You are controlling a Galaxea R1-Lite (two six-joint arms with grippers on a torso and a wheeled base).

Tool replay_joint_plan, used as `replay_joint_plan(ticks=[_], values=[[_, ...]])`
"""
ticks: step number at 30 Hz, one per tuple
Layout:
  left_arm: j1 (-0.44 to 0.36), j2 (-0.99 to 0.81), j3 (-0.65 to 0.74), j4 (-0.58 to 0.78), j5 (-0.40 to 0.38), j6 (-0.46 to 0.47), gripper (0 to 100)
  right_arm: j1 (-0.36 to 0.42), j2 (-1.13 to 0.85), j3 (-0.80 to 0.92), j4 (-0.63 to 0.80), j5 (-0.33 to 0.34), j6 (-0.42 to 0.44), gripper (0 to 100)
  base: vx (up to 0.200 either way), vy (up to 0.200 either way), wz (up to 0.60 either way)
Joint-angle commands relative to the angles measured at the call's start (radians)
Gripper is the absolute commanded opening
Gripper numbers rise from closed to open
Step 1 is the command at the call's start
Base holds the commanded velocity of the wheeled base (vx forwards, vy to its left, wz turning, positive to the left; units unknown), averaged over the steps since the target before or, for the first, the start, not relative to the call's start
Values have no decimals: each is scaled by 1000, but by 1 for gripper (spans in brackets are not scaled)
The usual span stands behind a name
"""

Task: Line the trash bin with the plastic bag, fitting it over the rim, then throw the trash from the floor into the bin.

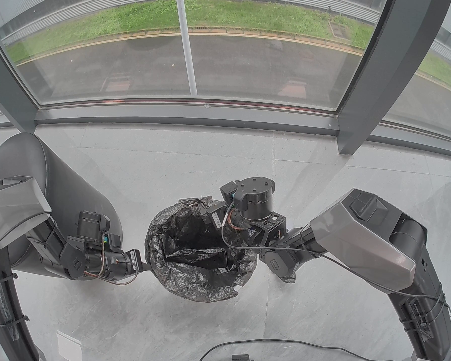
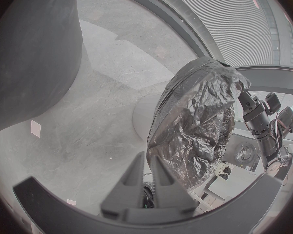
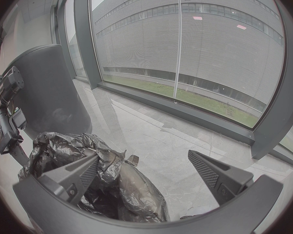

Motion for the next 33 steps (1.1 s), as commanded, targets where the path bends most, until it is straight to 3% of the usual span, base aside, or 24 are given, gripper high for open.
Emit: replay_joint_plan(ticks=[1,7,18,33], values=[[1,-15,6,-1,-3,0,100,1,0,-1,0,0,0,100,0,0,0],[-2,-54,15,-13,-4,-14,100,1,0,-1,0,0,0,100,0,0,0],[0,-168,175,-172,0,-28,100,4,2,3,-18,-1,-2,100,0,0,0],[-10,-240,195,-203,-9,-66,100,4,-110,128,-7,-12,34,100,0,0,0]])
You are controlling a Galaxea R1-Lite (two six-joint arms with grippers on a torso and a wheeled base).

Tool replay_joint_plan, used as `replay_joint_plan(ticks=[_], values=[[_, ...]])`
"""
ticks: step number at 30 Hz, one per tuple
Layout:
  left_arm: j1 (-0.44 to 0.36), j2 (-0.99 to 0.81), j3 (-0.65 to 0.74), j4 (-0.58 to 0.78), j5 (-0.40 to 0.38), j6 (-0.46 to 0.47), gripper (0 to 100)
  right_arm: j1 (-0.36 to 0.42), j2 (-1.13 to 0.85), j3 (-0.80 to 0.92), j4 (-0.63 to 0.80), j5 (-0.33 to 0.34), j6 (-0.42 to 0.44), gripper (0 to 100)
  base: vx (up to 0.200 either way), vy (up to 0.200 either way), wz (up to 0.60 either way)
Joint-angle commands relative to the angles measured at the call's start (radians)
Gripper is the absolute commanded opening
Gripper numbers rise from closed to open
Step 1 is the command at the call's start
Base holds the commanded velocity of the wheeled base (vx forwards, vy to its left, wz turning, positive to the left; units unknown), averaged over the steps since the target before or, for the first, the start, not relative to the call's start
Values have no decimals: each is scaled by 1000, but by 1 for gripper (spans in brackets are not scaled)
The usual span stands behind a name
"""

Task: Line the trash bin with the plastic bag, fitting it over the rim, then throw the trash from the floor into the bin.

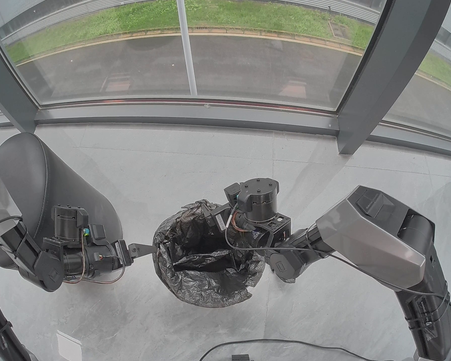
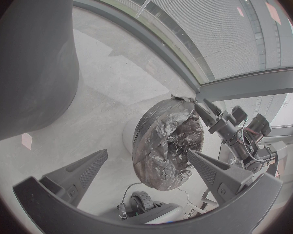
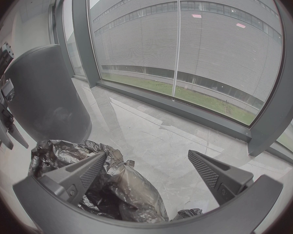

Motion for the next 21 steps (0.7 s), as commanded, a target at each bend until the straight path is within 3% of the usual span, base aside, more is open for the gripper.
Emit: replay_joint_plan(ticks=[1,8,21], values=[[-5,-24,0,-15,-3,-12,100,2,-65,47,8,7,20,100,0,0,0],[-27,-24,18,-37,-4,-15,100,26,-136,164,5,59,30,100,0,0,0],[-40,29,13,-124,10,1,100,46,-238,281,-3,61,107,100,0,0,0]])
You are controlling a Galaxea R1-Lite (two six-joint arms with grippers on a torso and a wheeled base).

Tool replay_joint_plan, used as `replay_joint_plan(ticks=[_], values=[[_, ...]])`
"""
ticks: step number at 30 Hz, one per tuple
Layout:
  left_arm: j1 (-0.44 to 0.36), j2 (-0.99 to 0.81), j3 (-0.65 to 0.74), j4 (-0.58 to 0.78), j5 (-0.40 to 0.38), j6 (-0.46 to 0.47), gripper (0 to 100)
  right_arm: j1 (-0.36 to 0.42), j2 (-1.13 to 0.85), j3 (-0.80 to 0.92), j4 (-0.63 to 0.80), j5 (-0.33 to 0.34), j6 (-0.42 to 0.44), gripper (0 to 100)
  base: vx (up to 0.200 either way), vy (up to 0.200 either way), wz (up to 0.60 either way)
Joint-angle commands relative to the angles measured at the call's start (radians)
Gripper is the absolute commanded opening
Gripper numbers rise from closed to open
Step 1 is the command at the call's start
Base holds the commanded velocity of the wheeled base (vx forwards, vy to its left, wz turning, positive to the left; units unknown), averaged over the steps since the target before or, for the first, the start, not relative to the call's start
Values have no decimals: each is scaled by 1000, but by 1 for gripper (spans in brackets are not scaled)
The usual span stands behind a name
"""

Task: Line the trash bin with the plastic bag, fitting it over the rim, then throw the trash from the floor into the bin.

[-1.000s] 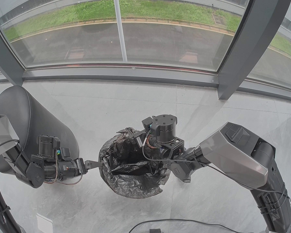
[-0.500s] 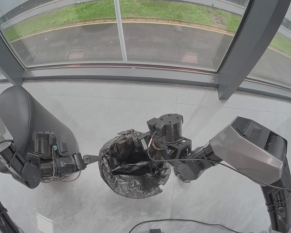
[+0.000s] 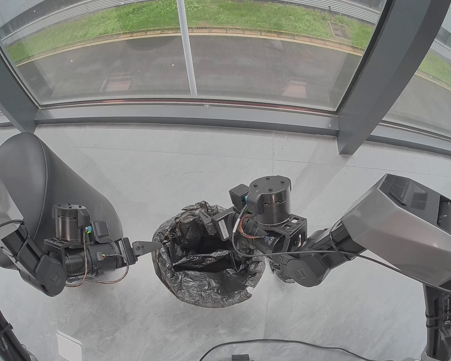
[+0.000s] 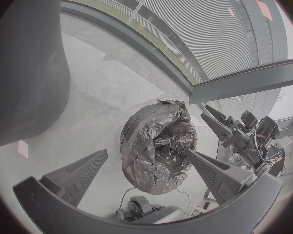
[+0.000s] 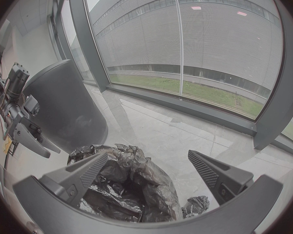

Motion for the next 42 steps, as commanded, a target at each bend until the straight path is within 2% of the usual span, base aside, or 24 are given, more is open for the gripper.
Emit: replay_joint_plan(ticks=[1,4,8,15,21,27,39,42], values=[[-4,51,-10,-59,9,8,100,17,-77,77,-12,0,29,100,0,0,0],[-4,70,-7,-114,24,8,100,21,-103,122,-23,0,52,100,0,0,0],[-7,116,2,-260,116,57,100,21,-133,212,-113,0,70,100,0,0,0],[-59,147,102,-433,130,195,100,15,-132,263,-164,0,76,100,0,0,0],[-102,199,168,-558,128,218,100,5,-130,258,-164,0,87,100,0,0,0],[-108,271,157,-630,130,218,100,-14,-133,269,-189,-3,110,100,0,0,0],[-90,298,101,-622,130,200,100,-41,-143,324,-239,-2,116,100,0,0,0],[-90,294,90,-630,165,165,100,-46,-144,337,-242,-2,116,100,0,0,0]])
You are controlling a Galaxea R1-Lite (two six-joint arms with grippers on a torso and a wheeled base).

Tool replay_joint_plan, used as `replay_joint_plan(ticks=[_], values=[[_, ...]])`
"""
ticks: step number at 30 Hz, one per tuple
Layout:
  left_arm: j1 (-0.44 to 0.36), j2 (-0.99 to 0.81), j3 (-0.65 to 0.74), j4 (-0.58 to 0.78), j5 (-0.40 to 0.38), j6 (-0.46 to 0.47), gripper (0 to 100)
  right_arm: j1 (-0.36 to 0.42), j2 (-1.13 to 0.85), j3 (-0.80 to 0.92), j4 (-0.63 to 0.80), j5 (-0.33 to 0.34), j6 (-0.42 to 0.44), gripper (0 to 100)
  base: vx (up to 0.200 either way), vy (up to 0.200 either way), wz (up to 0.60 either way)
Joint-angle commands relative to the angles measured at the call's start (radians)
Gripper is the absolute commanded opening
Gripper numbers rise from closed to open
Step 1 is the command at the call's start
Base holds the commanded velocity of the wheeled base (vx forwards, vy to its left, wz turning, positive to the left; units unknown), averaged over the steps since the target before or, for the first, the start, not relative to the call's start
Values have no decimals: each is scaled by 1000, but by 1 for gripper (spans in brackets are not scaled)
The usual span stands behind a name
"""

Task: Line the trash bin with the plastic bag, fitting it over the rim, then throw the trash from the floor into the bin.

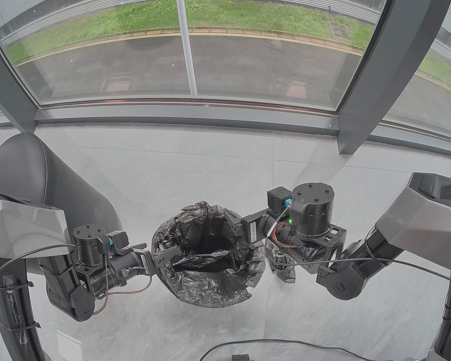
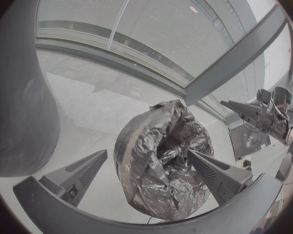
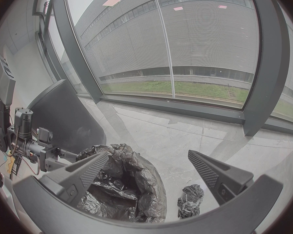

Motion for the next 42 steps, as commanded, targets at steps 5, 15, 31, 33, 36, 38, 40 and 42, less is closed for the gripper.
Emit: replay_joint_plan(ticks=[5,15,31,33,36,38,40,42], values=[[2,1,-40,-5,48,-69,100,-9,0,14,-1,0,0,100,0,0,0],[24,23,-86,7,48,-73,100,-10,2,15,-7,0,12,100,0,0,0],[91,57,-179,73,48,-96,100,-9,6,12,-36,0,20,100,0,0,0],[96,93,-201,75,48,-99,100,-9,6,14,-36,0,20,100,0,0,0],[96,107,-214,76,48,-101,100,-9,8,14,-36,0,20,100,0,0,0],[97,116,-221,76,48,-101,100,-9,10,12,-36,0,20,100,0,0,0],[97,130,-225,76,50,-99,100,-10,13,12,-36,0,20,100,0,0,0],[97,149,-236,75,51,-98,100,-10,17,12,-36,2,20,100,0,0,0]])
